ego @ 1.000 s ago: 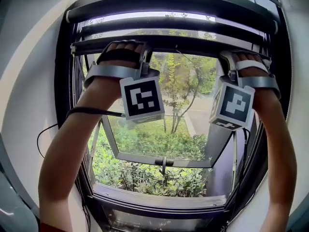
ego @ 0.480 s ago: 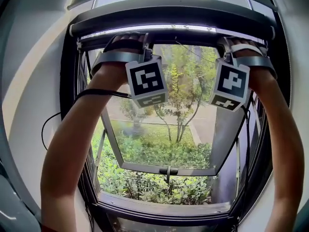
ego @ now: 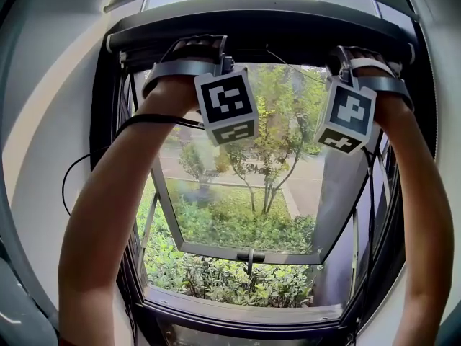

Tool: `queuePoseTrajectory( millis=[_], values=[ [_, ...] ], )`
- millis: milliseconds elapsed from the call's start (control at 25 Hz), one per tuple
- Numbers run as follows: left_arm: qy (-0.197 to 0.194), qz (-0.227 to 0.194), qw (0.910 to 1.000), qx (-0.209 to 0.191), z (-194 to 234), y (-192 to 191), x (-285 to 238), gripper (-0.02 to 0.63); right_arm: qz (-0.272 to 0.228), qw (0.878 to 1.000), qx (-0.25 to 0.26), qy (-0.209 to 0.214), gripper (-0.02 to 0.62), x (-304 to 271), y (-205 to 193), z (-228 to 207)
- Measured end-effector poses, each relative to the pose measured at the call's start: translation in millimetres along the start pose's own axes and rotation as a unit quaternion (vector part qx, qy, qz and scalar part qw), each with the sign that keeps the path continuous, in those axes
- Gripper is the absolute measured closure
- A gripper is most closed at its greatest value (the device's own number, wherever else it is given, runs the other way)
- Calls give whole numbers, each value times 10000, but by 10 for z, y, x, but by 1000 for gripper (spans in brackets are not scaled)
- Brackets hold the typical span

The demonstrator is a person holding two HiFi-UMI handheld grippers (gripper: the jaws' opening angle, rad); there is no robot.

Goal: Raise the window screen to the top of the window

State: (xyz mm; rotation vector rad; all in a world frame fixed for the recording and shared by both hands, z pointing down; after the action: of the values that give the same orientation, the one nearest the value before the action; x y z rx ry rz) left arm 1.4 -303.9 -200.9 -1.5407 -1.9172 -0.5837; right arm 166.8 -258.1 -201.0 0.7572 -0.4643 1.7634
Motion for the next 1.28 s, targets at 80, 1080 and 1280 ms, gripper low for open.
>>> queuePoseTrajectory(
  millis=[80,1080,1280],
  values=[
    [117,-20,9999,10,-10,5,18,558,-9,9999,-103,0,557,6,-18,19],
    [166,-1020,9848,1395,-215,-51,1015,508,-1113,9791,-1662,-372,477,1147,49,47],
    [132,-1194,9783,1690,-306,-121,1298,508,-1265,9753,-1788,-302,477,1385,137,166]
  ],
)
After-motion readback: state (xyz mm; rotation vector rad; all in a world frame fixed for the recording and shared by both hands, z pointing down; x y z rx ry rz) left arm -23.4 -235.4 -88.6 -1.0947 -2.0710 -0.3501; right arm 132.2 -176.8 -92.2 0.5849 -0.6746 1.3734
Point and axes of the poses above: the fingertips, and each gripper's own axes: x backward along the fingers, z to its left, y out of its top, the point moved 6 cm from there along x, backward along the fingers, and after that the axes turned 3 degrees about z, right-handed, at the moved point
